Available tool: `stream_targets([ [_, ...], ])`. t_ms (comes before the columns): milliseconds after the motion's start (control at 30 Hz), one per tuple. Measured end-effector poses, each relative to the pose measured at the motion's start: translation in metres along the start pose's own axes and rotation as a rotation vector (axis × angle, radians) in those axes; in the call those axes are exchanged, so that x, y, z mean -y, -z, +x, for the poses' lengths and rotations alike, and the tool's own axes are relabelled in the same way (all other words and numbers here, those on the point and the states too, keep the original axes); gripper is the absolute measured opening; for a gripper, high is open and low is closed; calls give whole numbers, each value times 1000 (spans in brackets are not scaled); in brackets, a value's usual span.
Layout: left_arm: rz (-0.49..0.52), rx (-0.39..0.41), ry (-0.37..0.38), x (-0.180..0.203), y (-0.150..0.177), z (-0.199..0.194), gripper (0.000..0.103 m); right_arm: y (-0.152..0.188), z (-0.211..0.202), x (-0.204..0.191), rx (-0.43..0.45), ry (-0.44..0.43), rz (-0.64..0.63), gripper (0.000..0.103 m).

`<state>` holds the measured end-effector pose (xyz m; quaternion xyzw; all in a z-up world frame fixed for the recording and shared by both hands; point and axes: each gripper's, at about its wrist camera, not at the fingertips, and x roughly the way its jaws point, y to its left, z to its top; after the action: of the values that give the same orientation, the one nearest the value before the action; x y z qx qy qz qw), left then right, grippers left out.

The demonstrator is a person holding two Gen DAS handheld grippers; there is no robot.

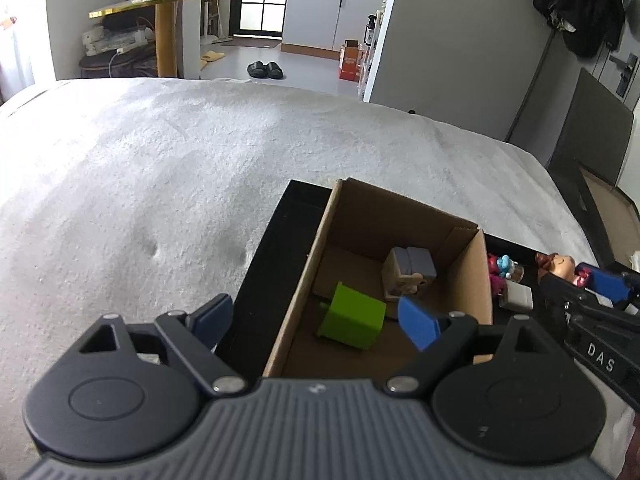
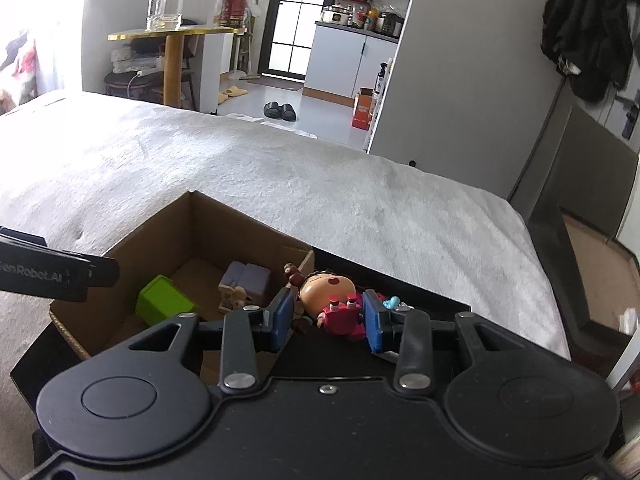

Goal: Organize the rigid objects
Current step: 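Carry the small doll into the cardboard box and open the right gripper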

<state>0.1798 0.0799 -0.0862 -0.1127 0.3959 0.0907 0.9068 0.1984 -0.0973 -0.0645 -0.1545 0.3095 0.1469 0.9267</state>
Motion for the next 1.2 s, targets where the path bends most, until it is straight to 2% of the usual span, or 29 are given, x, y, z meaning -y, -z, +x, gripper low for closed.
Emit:
stream_targets([
  [233, -39, -32, 49, -16, 10, 17, 80, -7, 2, -24, 0, 11, -65, 37],
  [367, -55, -61, 58, -26, 17, 29, 70, -8, 5, -38, -8, 11, -85, 37],
  [433, -71, -69, 73, -32, 19, 32, 61, -8, 7, -43, -12, 15, -92, 37],
  [500, -88, -74, 92, -37, 21, 34, 44, -8, 9, -48, -20, 15, -96, 37],
  [533, -89, -76, 97, -38, 22, 35, 39, -8, 11, -51, -24, 14, -100, 37],
  [600, -96, -88, 109, -42, 24, 37, 17, -7, 13, -57, -30, 14, -110, 37],
  [1200, -85, -90, 117, -43, 26, 34, 15, -15, 23, -91, -39, -4, -199, 37],
])
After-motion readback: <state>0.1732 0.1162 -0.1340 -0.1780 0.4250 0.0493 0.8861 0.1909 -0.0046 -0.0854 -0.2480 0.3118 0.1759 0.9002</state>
